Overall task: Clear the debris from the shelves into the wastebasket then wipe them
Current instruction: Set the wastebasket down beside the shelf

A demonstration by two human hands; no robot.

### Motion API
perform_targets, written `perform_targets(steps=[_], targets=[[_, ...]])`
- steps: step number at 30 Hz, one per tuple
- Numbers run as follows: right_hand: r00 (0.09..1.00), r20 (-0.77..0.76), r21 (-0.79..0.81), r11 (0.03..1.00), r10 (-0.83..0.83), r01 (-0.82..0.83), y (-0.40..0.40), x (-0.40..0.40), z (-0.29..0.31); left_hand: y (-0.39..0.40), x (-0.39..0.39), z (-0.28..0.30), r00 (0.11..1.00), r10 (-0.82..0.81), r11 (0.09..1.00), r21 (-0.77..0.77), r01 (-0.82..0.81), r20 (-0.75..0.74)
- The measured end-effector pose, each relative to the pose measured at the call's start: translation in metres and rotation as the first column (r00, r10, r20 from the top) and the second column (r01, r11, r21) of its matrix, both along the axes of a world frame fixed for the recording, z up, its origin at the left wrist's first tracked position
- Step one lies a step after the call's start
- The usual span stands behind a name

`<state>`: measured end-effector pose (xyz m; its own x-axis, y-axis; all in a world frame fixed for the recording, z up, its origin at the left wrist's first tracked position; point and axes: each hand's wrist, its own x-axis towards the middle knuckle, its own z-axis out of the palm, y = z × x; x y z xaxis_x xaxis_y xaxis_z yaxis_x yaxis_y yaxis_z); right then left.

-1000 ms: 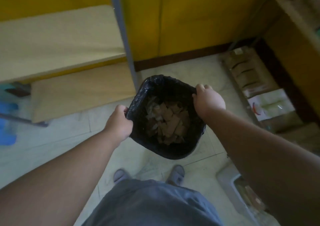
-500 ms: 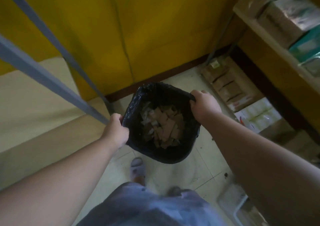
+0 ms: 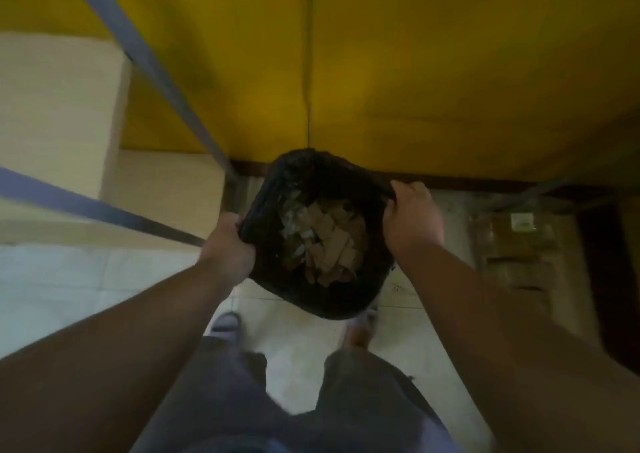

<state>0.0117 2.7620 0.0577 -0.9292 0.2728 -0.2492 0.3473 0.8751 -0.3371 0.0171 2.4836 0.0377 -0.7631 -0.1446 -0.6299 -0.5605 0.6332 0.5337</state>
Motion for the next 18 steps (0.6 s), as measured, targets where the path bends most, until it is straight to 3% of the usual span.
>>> perform_targets(steps=[7,13,18], targets=[[0.964,0.182,-0.126,0.977,0.193,-0.172,0.022,-0.075,-0.162,0.022,-0.017,-0.128,0.989,0.142,0.986,-0.1,-0.137,0.042],[0.981,0.084,-0.119,0.98,0.172,-0.162,-0.001,-0.121,-0.289,0.0,-0.051,-0.264,0.988,0.098,0.991,-0.107,-0.086,0.117],[0.952,0.097,-0.04,0.957,0.29,-0.287,-0.013,-0.149,-0.354,-0.006,-0.091,-0.334,0.993,0.081,0.992,-0.107,-0.072,0.084]])
